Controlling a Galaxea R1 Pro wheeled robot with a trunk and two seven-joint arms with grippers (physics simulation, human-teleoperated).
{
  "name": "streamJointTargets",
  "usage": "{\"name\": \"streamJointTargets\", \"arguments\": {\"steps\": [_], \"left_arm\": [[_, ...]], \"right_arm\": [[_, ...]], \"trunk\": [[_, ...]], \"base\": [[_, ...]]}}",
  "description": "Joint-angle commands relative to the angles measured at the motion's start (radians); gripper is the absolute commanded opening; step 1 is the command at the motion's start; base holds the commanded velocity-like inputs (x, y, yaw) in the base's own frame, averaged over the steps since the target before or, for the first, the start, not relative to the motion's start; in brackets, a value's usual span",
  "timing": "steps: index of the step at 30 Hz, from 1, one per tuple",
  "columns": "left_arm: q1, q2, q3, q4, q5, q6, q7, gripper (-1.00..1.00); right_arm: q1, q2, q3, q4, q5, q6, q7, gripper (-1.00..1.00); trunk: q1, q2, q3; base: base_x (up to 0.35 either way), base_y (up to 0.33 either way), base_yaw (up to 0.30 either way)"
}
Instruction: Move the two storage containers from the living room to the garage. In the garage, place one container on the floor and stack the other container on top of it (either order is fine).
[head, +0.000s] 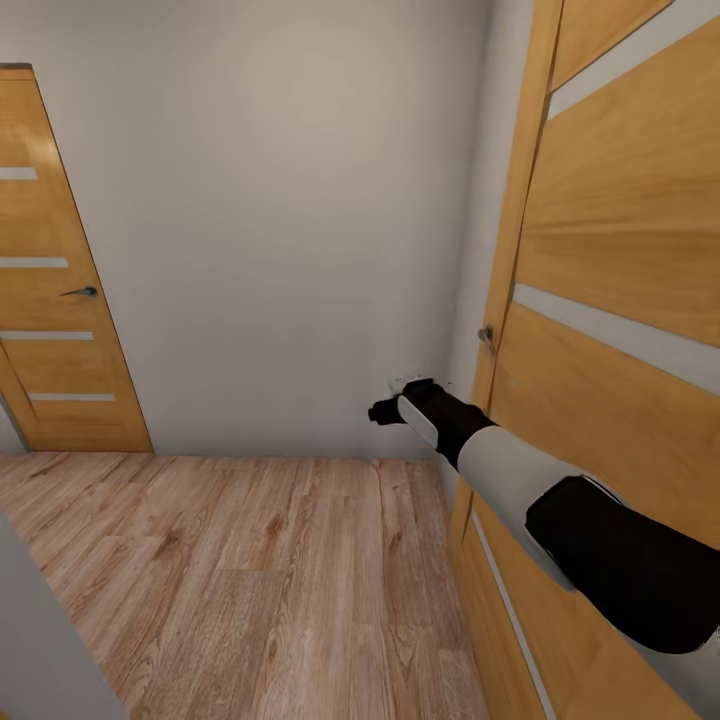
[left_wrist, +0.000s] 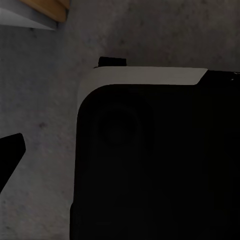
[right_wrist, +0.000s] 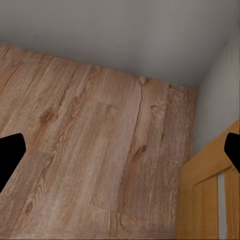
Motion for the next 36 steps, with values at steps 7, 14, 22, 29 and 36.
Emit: {"name": "streamJointTargets", "arguments": {"steps": [7, 14, 22, 29, 36], "left_arm": [[0.0, 0.0, 0.001, 0.0, 0.007, -0.001, 0.001, 1.0], [0.0, 0.001, 0.001, 0.0, 0.007, -0.001, 0.001, 1.0], [0.0, 0.001, 0.001, 0.0, 0.009, -0.001, 0.001, 1.0], [0.0, 0.002, 0.002, 0.0, 0.009, -0.001, 0.001, 1.0], [0.0, 0.002, 0.002, 0.001, 0.009, -0.001, 0.001, 1.0]], "right_arm": [[0.122, 0.0, 0.008, -0.001, 0.045, -0.029, -0.008, 1.0], [0.242, 0.0, 0.012, 0.005, 0.064, -0.075, -0.008, 1.0], [0.338, 0.0, 0.013, 0.006, 0.145, -0.107, -0.008, 1.0], [0.428, 0.0, 0.014, 0.01, 0.173, -0.122, 0.039, 1.0], [0.523, 0.0, 0.014, 0.14, 0.281, -0.224, 0.05, 1.0]], "trunk": [[0.0, -0.001, -0.001], [0.0, -0.001, -0.001], [0.0, -0.001, -0.001], [0.0, -0.001, -0.001], [0.0, -0.001, -0.001]], "base": [[0.0, 0.0, 0.0], [0.0, 0.0, 0.0], [0.0, 0.0, 0.0], [0.0, 0.0, 0.0], [0.0, 0.0, 0.0]]}}
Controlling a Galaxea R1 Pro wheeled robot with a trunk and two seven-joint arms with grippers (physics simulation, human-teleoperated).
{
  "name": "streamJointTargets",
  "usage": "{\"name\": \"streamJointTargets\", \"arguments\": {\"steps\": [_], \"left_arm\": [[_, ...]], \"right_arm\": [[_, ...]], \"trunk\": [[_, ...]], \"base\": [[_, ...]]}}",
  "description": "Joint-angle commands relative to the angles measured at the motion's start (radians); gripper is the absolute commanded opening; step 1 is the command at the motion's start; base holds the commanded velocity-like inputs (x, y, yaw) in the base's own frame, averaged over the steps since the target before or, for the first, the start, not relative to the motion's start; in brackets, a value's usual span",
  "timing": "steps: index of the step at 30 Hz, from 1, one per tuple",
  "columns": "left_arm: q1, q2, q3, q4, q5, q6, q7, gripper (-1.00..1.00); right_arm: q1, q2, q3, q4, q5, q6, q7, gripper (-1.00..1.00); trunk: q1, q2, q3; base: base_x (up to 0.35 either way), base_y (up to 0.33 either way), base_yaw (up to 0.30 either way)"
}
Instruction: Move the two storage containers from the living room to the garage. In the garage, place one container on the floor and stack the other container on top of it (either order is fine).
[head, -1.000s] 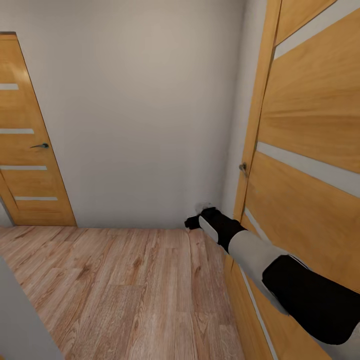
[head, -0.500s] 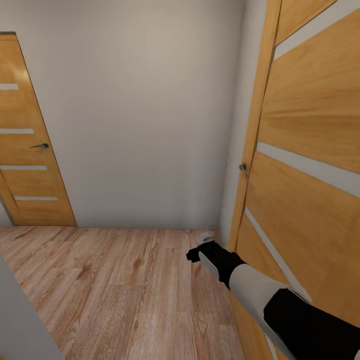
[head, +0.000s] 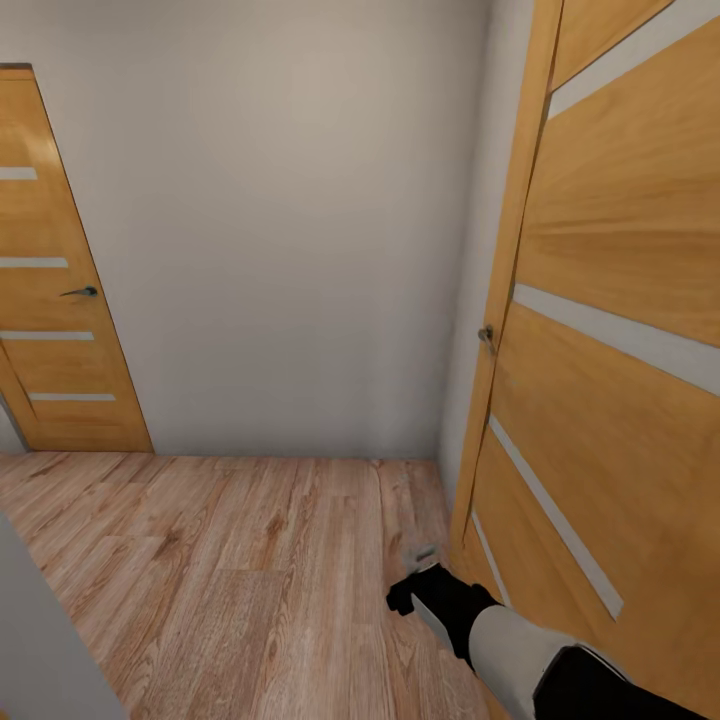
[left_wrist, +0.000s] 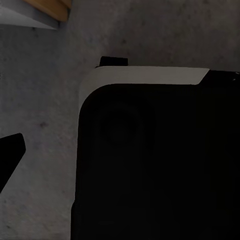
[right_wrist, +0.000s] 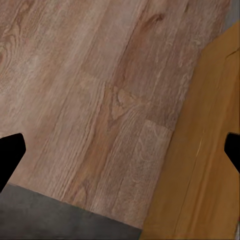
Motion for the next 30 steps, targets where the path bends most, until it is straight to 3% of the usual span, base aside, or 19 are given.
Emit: {"name": "streamJointTargets", "arguments": {"steps": [1, 6, 13, 18, 30], "left_arm": [[0.0, 0.0, 0.001, 0.0, 0.007, -0.001, 0.001, 1.0], [0.0, 0.0, 0.001, 0.0, 0.007, -0.001, 0.001, 1.0], [0.0, 0.0, 0.001, 0.0, 0.009, 0.0, 0.001, 1.0], [0.0, -0.001, 0.001, 0.0, 0.009, 0.0, 0.001, 1.0], [0.0, 0.0, 0.001, 0.0, 0.009, 0.0, 0.001, 1.0]], "right_arm": [[0.004, 0.0, 0.008, 0.025, -0.004, -0.018, 0.004, 1.0], [0.009, 0.0, 0.008, 0.075, 0.002, -0.059, 0.058, 1.0], [0.011, 0.0, 0.008, 0.127, 0.003, -0.082, 0.074, 1.0], [0.015, 0.0, 0.008, 0.18, 0.003, -0.147, 0.091, 1.0], [0.131, 0.0, 0.007, 0.189, 0.003, -0.229, 0.151, 1.0]], "trunk": [[0.0, -0.001, -0.001], [0.0, -0.001, -0.001], [0.0, -0.001, -0.001], [0.0, -0.001, -0.001], [0.0, -0.001, -0.001]], "base": [[0.0, 0.0, 0.0], [0.0, 0.0, 0.0], [0.0, 0.0, 0.0], [0.0, 0.0, 0.0], [0.0, 0.0, 0.0]]}}
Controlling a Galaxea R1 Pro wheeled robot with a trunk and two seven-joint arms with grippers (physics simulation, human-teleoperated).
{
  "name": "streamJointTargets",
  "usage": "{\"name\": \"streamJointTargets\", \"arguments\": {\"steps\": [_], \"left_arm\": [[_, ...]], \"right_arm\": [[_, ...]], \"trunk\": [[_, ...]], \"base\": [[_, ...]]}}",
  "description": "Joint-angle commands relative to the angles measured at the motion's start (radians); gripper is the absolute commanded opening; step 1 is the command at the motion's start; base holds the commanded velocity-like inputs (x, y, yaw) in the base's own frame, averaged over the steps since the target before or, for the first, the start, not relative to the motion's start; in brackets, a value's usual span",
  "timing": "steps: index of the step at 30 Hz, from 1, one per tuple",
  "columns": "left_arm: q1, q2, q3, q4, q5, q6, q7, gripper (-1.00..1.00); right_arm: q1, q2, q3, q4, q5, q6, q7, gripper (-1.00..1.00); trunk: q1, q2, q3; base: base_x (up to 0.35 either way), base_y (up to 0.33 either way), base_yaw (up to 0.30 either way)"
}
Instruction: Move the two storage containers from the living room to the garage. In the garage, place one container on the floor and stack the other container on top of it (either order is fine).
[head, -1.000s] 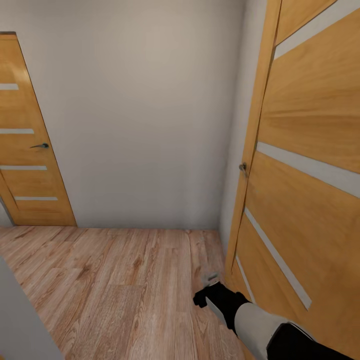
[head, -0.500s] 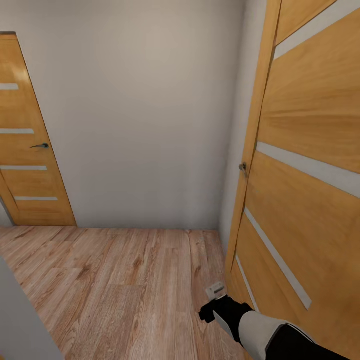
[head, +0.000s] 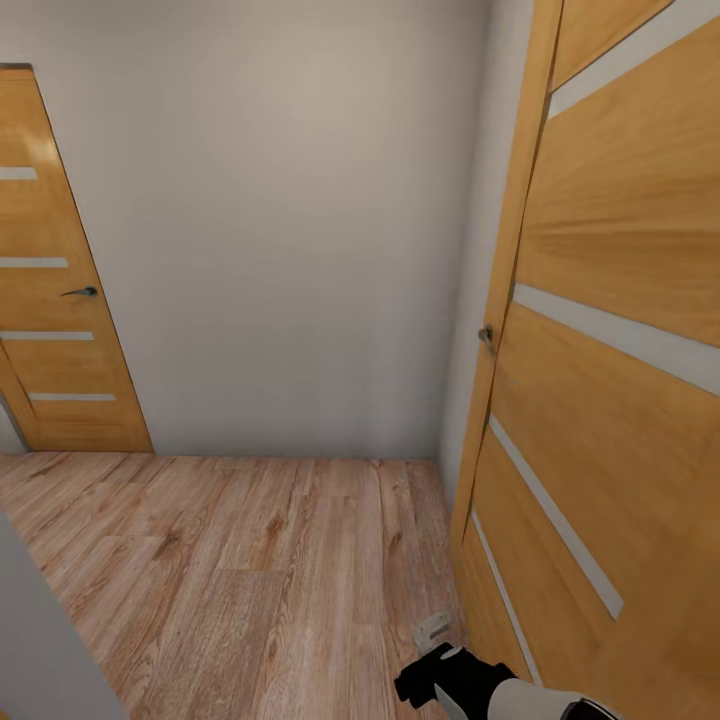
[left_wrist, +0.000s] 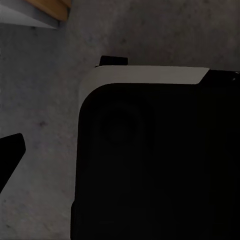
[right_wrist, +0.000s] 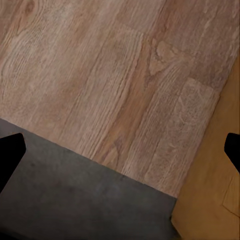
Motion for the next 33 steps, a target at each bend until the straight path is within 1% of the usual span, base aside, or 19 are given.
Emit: {"name": "streamJointTargets", "arguments": {"steps": [1, 3, 5, 7, 9, 12, 15, 19, 24, 29, 33], "left_arm": [[0.0, 0.0, 0.001, 0.0, 0.008, -0.001, 0.001, 1.0], [0.0, -0.001, 0.001, 0.001, 0.008, -0.001, 0.001, 1.0], [0.0, -0.001, 0.001, 0.002, 0.009, -0.001, 0.001, 1.0], [0.0, -0.001, 0.001, 0.005, 0.009, -0.001, 0.0, 1.0], [0.0, -0.002, 0.002, 0.006, 0.009, -0.003, 0.0, 1.0], [0.0, -0.003, 0.003, 0.008, 0.008, -0.005, -0.001, 1.0], [0.0, -0.004, 0.004, 0.009, 0.008, -0.006, -0.002, 1.0], [0.0, -0.005, 0.004, 0.009, 0.008, -0.007, -0.002, 1.0], [0.0, -0.004, 0.004, 0.01, 0.008, -0.008, -0.002, 1.0], [0.0, -0.004, 0.004, 0.012, 0.009, -0.009, -0.002, 1.0], [0.0, -0.005, 0.004, 0.012, 0.009, -0.009, -0.002, 1.0]], "right_arm": [[0.012, 0.001, 0.009, 0.003, -0.009, -0.006, 0.008, 1.0], [0.039, 0.001, 0.009, 0.003, -0.009, -0.017, 0.012, 1.0], [0.053, -0.001, 0.009, 0.003, -0.009, -0.024, 0.014, 1.0], [0.063, -0.016, 0.009, 0.003, -0.009, -0.034, 0.015, 1.0], [0.074, -0.025, 0.009, 0.003, -0.009, -0.043, 0.016, 1.0], [0.107, -0.034, 0.008, 0.003, -0.008, -0.067, 0.016, 1.0], [0.139, -0.049, 0.009, 0.003, -0.008, -0.096, 0.016, 1.0], [0.169, -0.073, 0.009, 0.003, -0.009, -0.119, 0.021, 1.0], [0.223, -0.113, 0.009, 0.003, -0.009, -0.153, 0.065, 1.0], [0.266, -0.142, 0.009, 0.003, -0.009, -0.185, 0.088, 1.0], [0.296, -0.175, 0.009, 0.003, -0.01, -0.196, 0.133, 1.0]], "trunk": [[0.0, -0.001, -0.001], [0.0, -0.001, -0.001], [0.0, -0.001, -0.001], [0.0, -0.001, -0.001], [0.0, -0.001, -0.001], [0.0, -0.001, -0.001], [0.0, -0.001, -0.001], [0.0, -0.001, -0.001], [0.0, -0.001, -0.001], [0.0, -0.001, -0.001], [0.0, -0.001, -0.001]], "base": [[0.0, 0.0, 0.0], [0.0, 0.0, 0.0], [0.0, 0.0, 0.0], [0.0, 0.0, 0.0], [0.0, 0.0, 0.0], [0.0, 0.0, 0.0], [0.0, 0.0, 0.0], [0.0, 0.0, 0.0], [0.0, 0.0, 0.0], [0.0, 0.0, 0.0], [0.0, 0.0, 0.0]]}}
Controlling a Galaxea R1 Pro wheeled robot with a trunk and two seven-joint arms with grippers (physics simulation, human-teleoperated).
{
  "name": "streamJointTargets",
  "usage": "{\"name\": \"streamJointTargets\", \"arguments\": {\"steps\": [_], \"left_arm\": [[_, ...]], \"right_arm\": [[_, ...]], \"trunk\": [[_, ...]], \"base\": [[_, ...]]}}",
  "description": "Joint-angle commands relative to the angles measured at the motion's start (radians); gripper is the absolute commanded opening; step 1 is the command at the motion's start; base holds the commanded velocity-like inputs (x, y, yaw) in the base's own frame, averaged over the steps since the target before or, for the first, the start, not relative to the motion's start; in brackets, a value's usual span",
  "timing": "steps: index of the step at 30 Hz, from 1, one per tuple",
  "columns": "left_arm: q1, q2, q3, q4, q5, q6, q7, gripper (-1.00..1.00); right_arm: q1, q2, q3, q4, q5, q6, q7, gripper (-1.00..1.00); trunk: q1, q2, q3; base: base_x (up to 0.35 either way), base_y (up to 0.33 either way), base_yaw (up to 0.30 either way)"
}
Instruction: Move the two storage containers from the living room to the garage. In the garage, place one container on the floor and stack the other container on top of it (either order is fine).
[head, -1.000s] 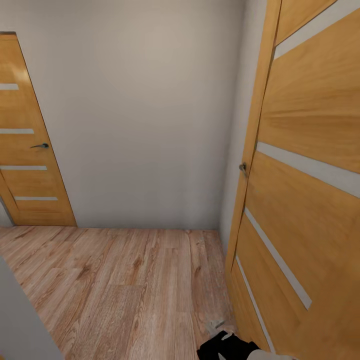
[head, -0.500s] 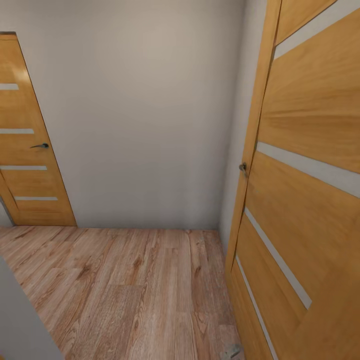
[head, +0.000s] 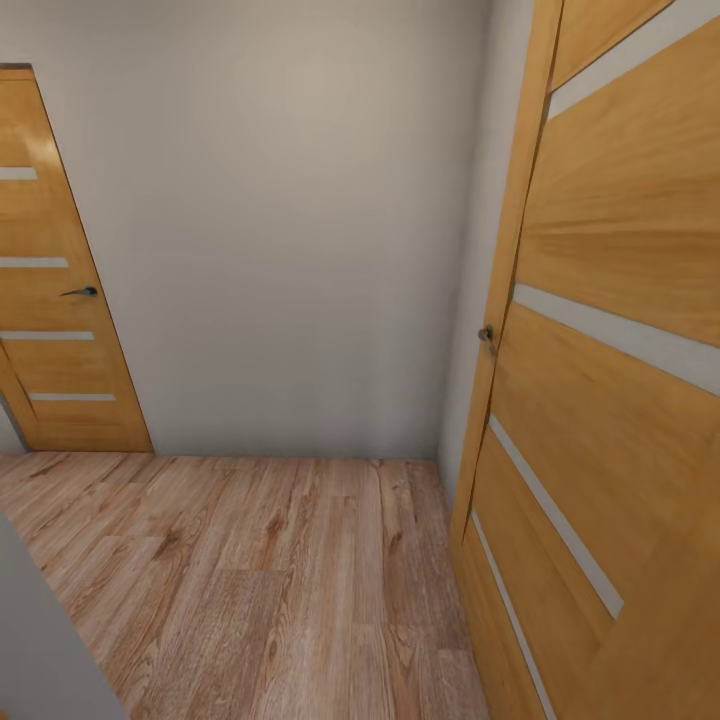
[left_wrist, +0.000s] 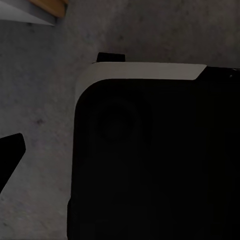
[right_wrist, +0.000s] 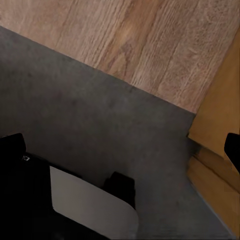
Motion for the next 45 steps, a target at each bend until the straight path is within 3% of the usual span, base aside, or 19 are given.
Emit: {"name": "streamJointTargets", "arguments": {"steps": [1, 7, 19, 26, 30, 31, 36, 45], "left_arm": [[0.0, 0.0, 0.001, 0.0, 0.008, -0.002, 0.001, 1.0], [0.0, -0.002, 0.001, 0.0, 0.008, -0.002, 0.001, 1.0], [0.0, -0.001, 0.001, 0.001, 0.008, -0.002, 0.001, 1.0], [0.0, 0.001, 0.002, 0.001, 0.009, -0.001, 0.003, 1.0], [0.0, 0.001, 0.002, 0.001, 0.013, -0.001, 0.004, 1.0], [0.0, 0.001, 0.002, 0.001, 0.027, -0.001, 0.003, 1.0], [0.0, 0.001, 0.002, 0.001, 0.047, -0.002, 0.002, 1.0], [0.0, 0.001, 0.001, 0.001, 0.051, -0.002, 0.002, 1.0]], "right_arm": [[0.01, -0.01, 0.008, 0.003, -0.011, -0.009, 0.018, 1.0], [0.059, -0.046, 0.007, 0.003, -0.012, -0.058, 0.042, 1.0], [0.122, -0.057, 0.006, 0.003, -0.02, -0.071, 0.056, 1.0], [0.174, -0.083, 0.005, 0.003, -0.025, -0.077, 0.057, 1.0], [0.204, -0.114, 0.005, 0.003, -0.026, -0.104, 0.057, 1.0], [0.209, -0.125, 0.005, 0.003, -0.026, -0.109, 0.057, 1.0], [0.223, -0.132, 0.005, 0.004, -0.026, -0.111, 0.057, 1.0], [0.228, -0.133, 0.005, 0.003, -0.026, -0.111, 0.057, 1.0]], "trunk": [[0.0, -0.001, -0.001], [0.0, -0.001, -0.001], [0.0, -0.001, -0.001], [0.0, -0.001, -0.001], [0.0, -0.001, -0.001], [0.0, -0.001, -0.001], [0.0, -0.001, -0.001], [0.0, -0.001, -0.001]], "base": [[0.0, 0.0, 0.0], [0.0, 0.0, 0.0], [0.0, 0.0, 0.0], [0.0, 0.0, 0.0], [0.0, 0.0, 0.0], [0.0, 0.0, 0.0], [0.0, 0.0, 0.0], [0.0, 0.0, 0.0]]}}
